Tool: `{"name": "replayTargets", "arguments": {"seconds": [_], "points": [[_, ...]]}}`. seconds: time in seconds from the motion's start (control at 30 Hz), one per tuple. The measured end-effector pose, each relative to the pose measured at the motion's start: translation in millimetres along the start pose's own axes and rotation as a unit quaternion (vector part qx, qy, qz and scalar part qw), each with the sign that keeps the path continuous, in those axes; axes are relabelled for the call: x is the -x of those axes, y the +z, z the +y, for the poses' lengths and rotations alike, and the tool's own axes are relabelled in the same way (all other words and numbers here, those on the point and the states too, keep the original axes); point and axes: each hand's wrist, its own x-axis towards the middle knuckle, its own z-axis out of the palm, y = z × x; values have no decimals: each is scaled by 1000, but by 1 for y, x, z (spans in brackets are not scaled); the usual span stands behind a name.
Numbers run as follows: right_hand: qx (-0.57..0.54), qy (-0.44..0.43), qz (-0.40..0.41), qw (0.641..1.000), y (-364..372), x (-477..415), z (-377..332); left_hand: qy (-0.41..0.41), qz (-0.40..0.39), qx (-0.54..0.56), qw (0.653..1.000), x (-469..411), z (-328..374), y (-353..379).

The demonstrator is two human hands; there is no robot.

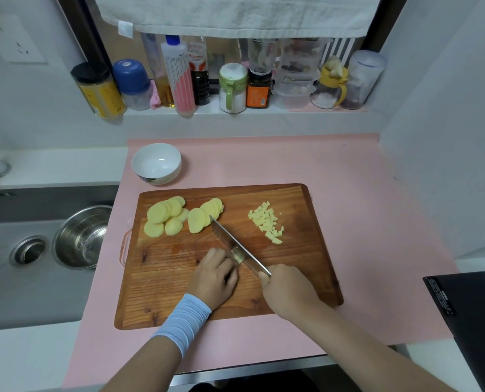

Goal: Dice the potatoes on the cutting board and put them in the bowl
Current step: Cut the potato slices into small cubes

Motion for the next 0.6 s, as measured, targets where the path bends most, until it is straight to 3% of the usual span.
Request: {"name": "replayTargets", "arguments": {"seconds": [0.37, 0.6], "points": [[17, -39, 26, 999, -5, 21, -4, -20, 12, 45, 999, -1, 3, -4], [30, -14, 11, 999, -2, 23, 1, -24, 18, 53, 998, -1, 2, -4]]}}
